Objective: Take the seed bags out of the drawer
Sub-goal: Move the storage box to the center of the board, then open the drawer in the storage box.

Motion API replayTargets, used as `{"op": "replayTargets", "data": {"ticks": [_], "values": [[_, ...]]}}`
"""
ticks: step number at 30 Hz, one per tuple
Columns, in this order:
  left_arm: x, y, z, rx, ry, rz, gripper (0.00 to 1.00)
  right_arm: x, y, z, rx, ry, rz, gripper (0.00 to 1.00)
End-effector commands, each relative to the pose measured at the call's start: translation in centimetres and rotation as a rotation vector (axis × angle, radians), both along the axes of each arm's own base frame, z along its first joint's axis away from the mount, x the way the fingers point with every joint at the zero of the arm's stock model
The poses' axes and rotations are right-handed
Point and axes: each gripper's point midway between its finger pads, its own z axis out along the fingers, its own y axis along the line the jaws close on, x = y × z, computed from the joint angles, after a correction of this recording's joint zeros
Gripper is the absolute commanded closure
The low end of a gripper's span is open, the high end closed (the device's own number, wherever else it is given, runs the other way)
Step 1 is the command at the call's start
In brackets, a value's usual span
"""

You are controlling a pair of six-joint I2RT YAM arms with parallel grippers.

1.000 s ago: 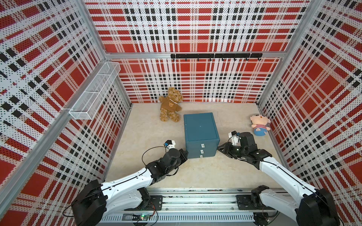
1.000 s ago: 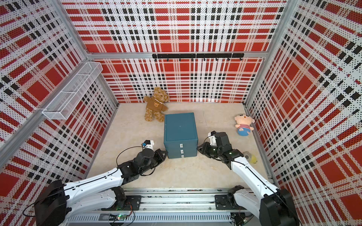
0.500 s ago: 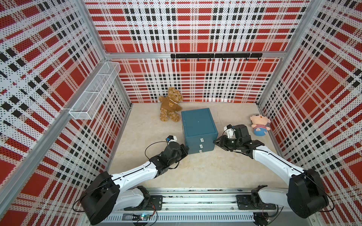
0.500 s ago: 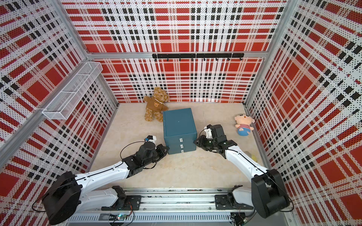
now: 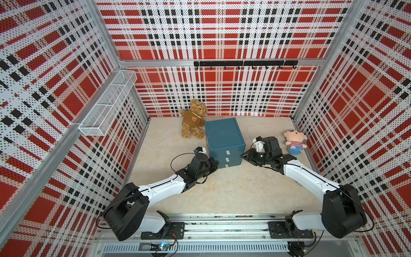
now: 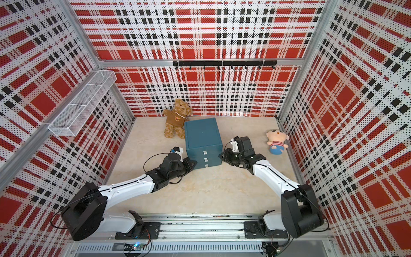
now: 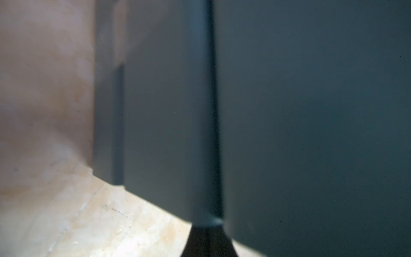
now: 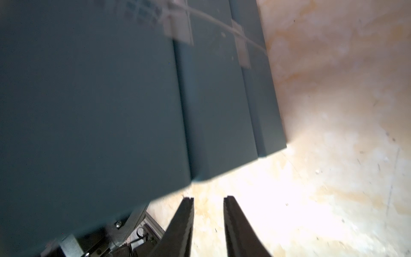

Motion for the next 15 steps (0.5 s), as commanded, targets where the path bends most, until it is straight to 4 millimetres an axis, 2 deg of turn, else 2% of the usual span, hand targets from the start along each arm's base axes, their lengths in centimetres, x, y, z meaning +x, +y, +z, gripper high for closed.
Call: {"op": "replayTargets", "data": {"ticks": [1,5,10,15], "values": [[-2.6,-1.1,0.3,0.014,-0.021,-0.069,0.98,-1.6,0.3,2.6,0.058,-0.071,-0.047,0.68],[-5.4,-0.7,0.6,0.010,-0.024,-0.063,0.75,-3.9,2.0,5.0,0.138,-0.136,-0.068,0.68],[-6.8,1.9,3.2,-0.064,-0.065,0.038,0.72,-5.0,3.9,7.8,0.205,-0.209,-0.094,0.67],[-7.0,5.2,6.3,-0.131,-0.125,0.143,0.70,-4.3,5.0,8.2,0.235,-0.211,-0.107,0.63]]}}
